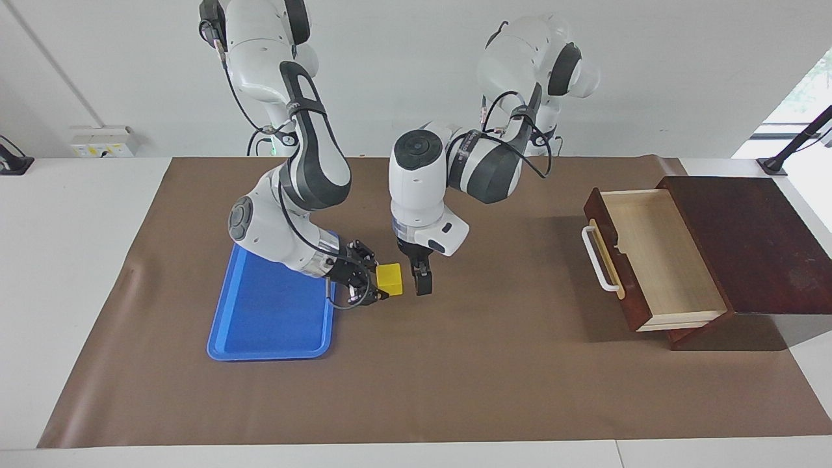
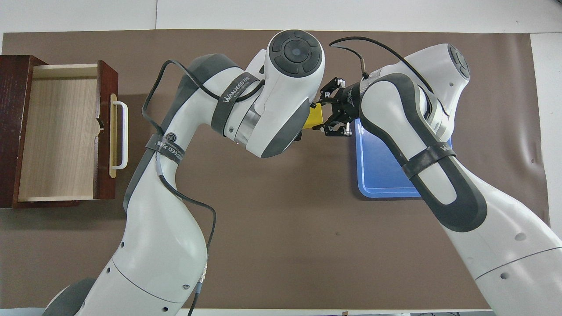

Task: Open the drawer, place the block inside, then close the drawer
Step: 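Grasp the block with the left gripper from the right gripper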

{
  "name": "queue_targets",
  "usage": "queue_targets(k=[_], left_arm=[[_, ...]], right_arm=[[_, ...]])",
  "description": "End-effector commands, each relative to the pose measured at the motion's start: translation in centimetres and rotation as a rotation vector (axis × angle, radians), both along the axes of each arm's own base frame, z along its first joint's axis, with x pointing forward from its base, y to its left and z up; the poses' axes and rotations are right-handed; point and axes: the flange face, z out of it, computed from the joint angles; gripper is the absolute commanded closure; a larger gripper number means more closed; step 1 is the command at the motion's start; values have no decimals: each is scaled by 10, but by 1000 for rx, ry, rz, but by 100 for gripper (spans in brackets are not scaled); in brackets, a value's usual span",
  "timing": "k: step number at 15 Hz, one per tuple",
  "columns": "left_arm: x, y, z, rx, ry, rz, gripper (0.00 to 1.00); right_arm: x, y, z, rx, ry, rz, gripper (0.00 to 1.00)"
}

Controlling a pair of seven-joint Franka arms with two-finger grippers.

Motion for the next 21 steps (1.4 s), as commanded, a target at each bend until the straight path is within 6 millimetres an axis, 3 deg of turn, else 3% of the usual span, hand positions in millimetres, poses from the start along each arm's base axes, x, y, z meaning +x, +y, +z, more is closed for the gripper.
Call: queue_targets(k=[1,11,17,21], left_arm=[[-11,-19,-1,-5,4,-1,0],[-5,-28,3,-75,-67,42,0],[-17,-37,-21,-44,-39,23,0],[-19,-36,-24,-34,-32,21,0]], right_arm=[[4,2,1,-15,2,-10,100],[4,1,0,-12,4,-20,100],[4,1,0,-9,4,-27,100],[5,1,-1,-12,-1,-33,100]])
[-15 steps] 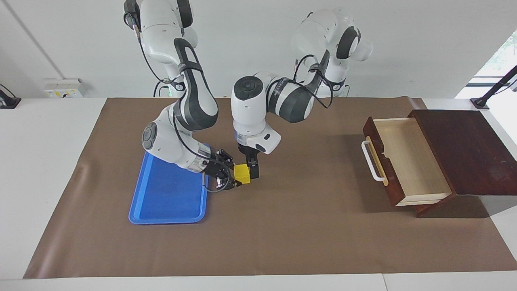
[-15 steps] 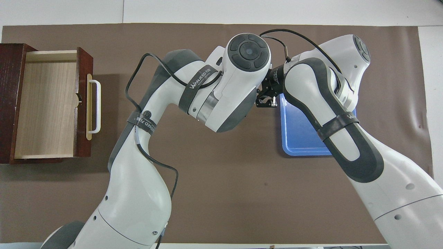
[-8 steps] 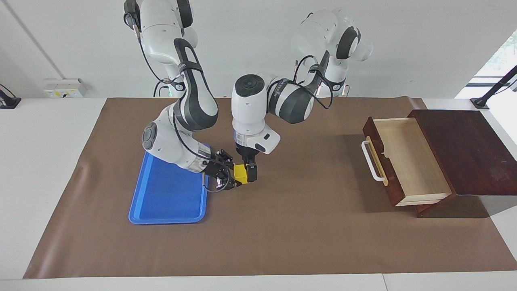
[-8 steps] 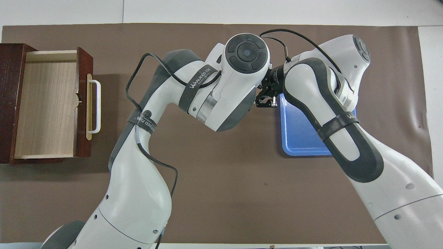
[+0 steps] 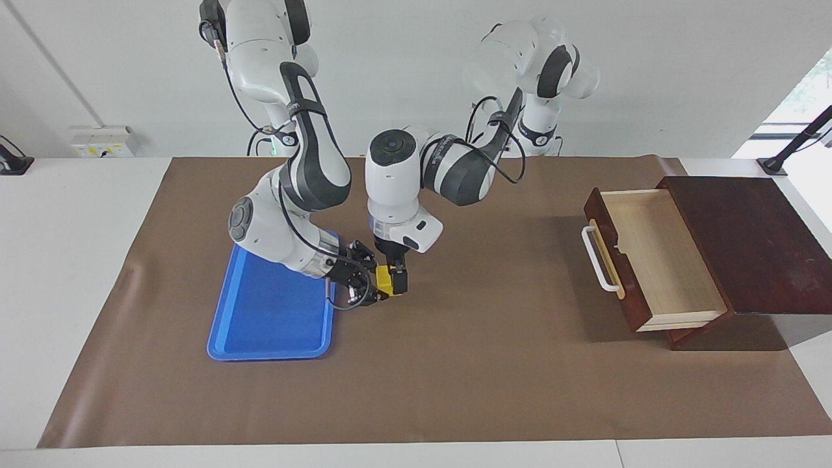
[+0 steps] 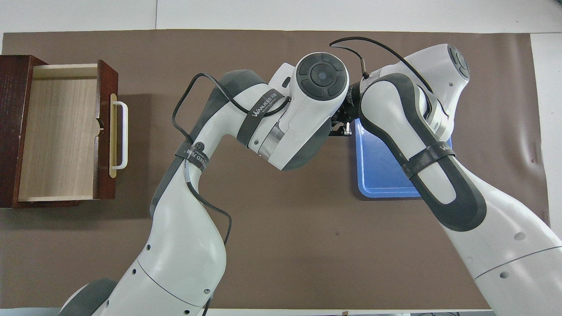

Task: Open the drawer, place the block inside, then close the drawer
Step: 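Grasp the block with the left gripper from the right gripper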

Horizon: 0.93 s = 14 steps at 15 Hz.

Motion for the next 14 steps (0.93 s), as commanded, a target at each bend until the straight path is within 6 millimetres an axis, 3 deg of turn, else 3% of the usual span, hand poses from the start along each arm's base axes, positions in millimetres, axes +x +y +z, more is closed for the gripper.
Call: queue_targets(k=[1,2,3,7,13,14], left_arm=[[-5,-2,-6,5,6,9,0],[-6,-2,-7,8,7,7,6],[-6,-2,-7,8,7,7,21],[-7,-1,-7,16,9,6,100],[-7,1,-6,36,6,0,100],[-6,1,-7,40,9,1,100]], right_arm=[[4,2,-1,-11,-1,-30,100],[4,1,-1,-11,-1,-31,100],[4,1,-1,-12,-2,-32,100],[4,1,-2,-12,-2,-33,100],[3,-1,-3,-14,-2,-38,100],[4,-3,-4,-15,-1,-41,53]])
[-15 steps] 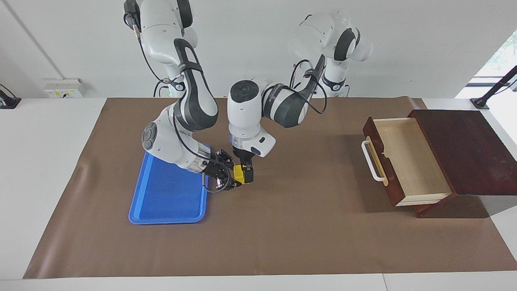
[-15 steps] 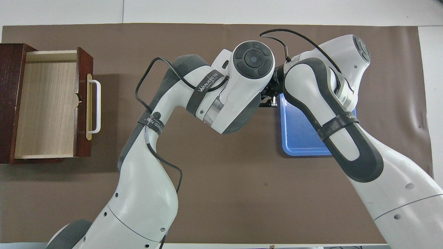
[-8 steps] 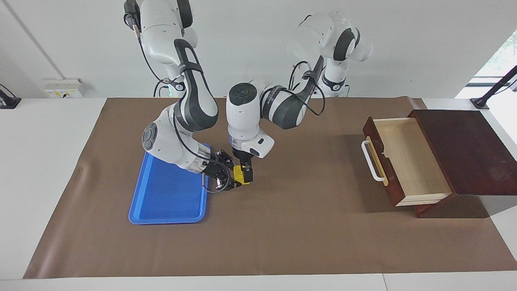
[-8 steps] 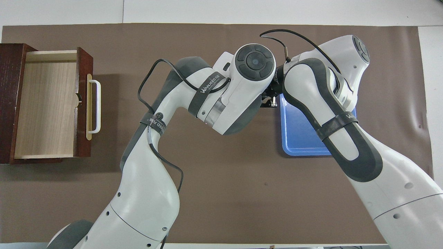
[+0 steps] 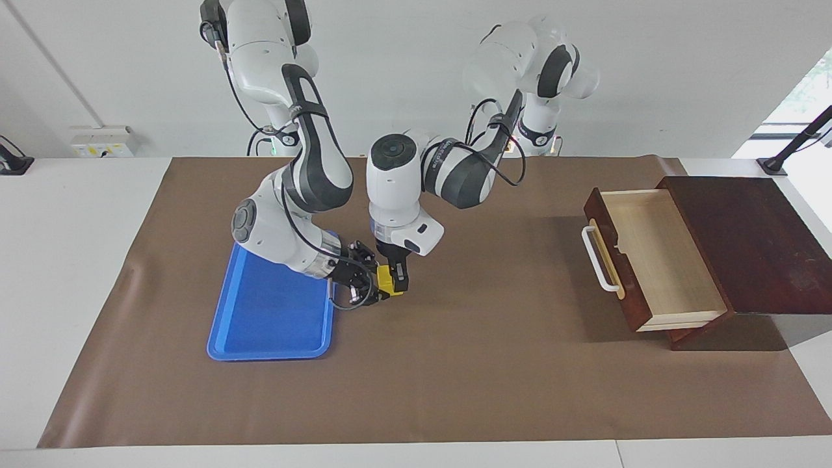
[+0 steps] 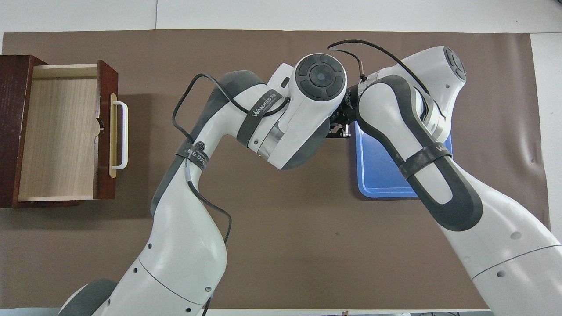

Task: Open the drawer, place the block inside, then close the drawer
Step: 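Carry the block with the left gripper while the right gripper withdraws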

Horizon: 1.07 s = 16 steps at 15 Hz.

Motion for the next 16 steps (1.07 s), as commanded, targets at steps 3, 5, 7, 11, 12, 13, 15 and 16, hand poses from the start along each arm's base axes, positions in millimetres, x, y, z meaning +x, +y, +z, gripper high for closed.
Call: queue_targets(k=[3,5,7,11,12,13,15,16], left_arm=[[-8,0,1,32,12,5,100],[-8,2,1,38,18,6,100],[-5,15,33,19,5,12,100],[15,96,111,-7,-4,43,100],[12,107,122,3,8,5,100],[10,117,123,24,33,-28,100],[16,159,130,57,86,-78,100],[18,183,136,71,113,-117,100]], right_arm=[[9,-18,1,-10,4,-63,1],[12,-38,0,-17,6,-75,0],[14,-73,0,-13,32,-80,0],[12,-141,21,-82,-35,49,0],[9,-149,32,-104,-82,137,0],[7,-154,43,-125,-117,191,0],[1,-163,75,-221,-203,314,0],[-3,-166,92,-283,-239,392,0]])
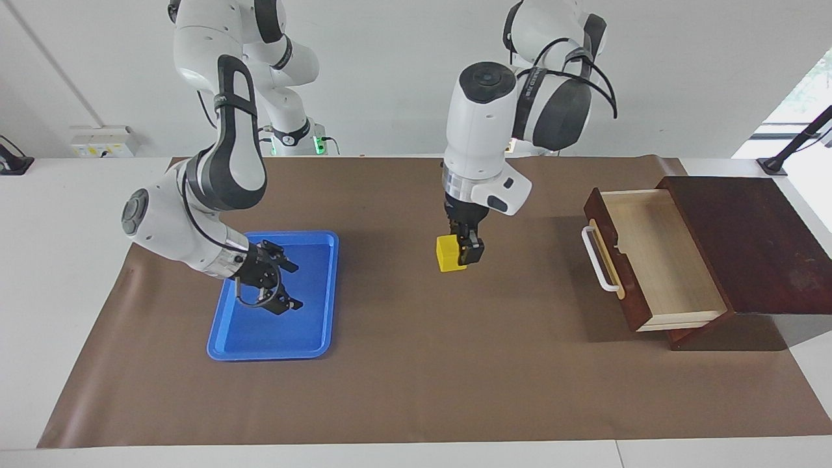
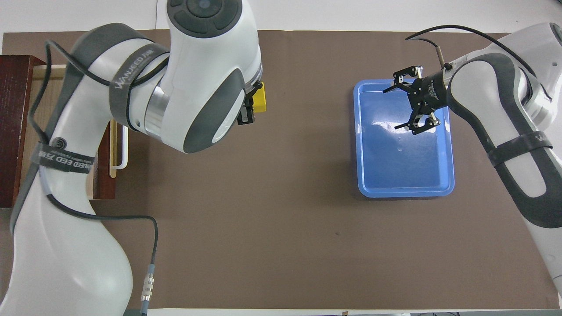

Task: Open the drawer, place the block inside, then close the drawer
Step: 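Carry the block with the left gripper while the right gripper withdraws, then lower the block into the open drawer and open the left gripper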

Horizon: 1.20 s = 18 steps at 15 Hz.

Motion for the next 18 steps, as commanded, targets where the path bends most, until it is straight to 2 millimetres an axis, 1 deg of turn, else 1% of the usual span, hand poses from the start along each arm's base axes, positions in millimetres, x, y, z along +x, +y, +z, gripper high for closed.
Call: queue_targets(k=[1,2,3,4,5,7,10,11,12,13,14,15,16,17,18], left_arm=[[0,70,7,34,88,-93,100],[4,96,16,16,92,-115,100],[10,129,28,-15,86,-120,100],[17,165,35,-33,86,-112,100],[20,192,44,-41,75,-114,100],[22,253,52,-47,68,-126,100],[23,319,41,-49,87,-161,100],[23,349,38,-52,83,-176,100],[22,371,33,-53,72,-174,100],[18,382,25,-53,51,-173,100],[11,384,11,-51,36,-184,100],[3,388,-3,-49,24,-202,100],[-1,398,-13,-50,23,-202,100],[-3,414,-16,-49,21,-195,100],[-4,419,-18,-49,19,-190,100]], right_arm=[[-17,-1,53,-135,-98,212,0],[-22,-3,65,-160,-113,270,0],[-28,-5,81,-183,-137,330,0],[-34,-9,97,-209,-162,389,0],[-41,-10,110,-235,-179,444,0],[-58,-14,142,-289,-211,558,0],[-88,-19,184,-332,-241,704,0],[-96,-21,194,-337,-248,770,0],[-99,-26,197,-335,-250,810,0],[-103,-31,200,-332,-260,858,0],[-105,-39,197,-321,-256,909,0],[-111,-52,196,-312,-251,979,0],[-112,-55,190,-310,-244,1019,0],[-114,-56,189,-313,-239,1026,0],[-113,-60,190,-320,-244,1024,0]])
